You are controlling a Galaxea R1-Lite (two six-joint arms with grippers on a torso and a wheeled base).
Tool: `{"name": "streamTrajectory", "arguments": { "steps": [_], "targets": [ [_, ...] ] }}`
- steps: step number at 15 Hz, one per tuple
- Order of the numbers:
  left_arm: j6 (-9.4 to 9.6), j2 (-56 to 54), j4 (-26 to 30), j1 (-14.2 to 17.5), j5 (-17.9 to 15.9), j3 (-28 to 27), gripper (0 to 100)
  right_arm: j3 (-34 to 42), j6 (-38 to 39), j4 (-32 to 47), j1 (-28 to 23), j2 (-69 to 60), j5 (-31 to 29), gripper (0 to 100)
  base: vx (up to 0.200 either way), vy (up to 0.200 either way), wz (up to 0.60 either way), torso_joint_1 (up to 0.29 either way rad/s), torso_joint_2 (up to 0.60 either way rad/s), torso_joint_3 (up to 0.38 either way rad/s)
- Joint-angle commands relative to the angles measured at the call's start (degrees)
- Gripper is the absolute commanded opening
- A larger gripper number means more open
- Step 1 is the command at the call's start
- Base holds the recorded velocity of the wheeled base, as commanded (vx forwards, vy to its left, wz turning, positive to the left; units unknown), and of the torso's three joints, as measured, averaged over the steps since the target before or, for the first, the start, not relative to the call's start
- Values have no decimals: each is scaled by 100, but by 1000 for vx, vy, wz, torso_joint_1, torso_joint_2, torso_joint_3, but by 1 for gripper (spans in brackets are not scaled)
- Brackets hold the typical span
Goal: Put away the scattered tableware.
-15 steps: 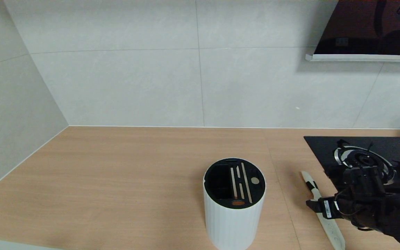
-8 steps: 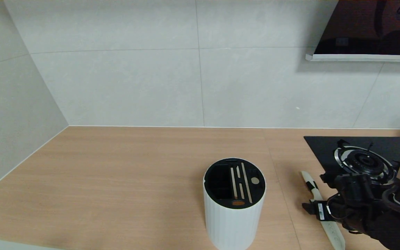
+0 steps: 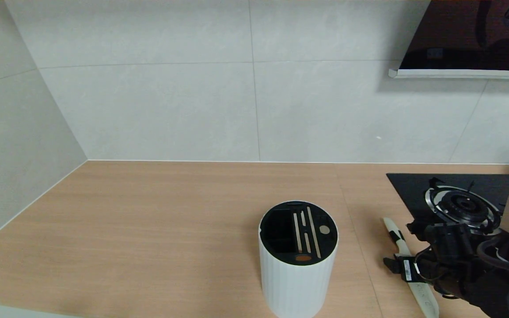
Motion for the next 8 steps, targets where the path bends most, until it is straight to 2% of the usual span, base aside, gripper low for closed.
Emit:
{"name": "streamTrajectory", "arguments": {
  "steps": [1, 8],
  "targets": [
    [0, 0, -1, 1, -2, 0, 100, 10, -5, 17, 0, 2, -6, 0, 0, 0, 0, 0, 0, 0],
    [0, 0, -1, 1, -2, 0, 100, 63, -14, 17, 0, -24, 3, 0, 0, 0, 0, 0, 0, 0]
  ]
}}
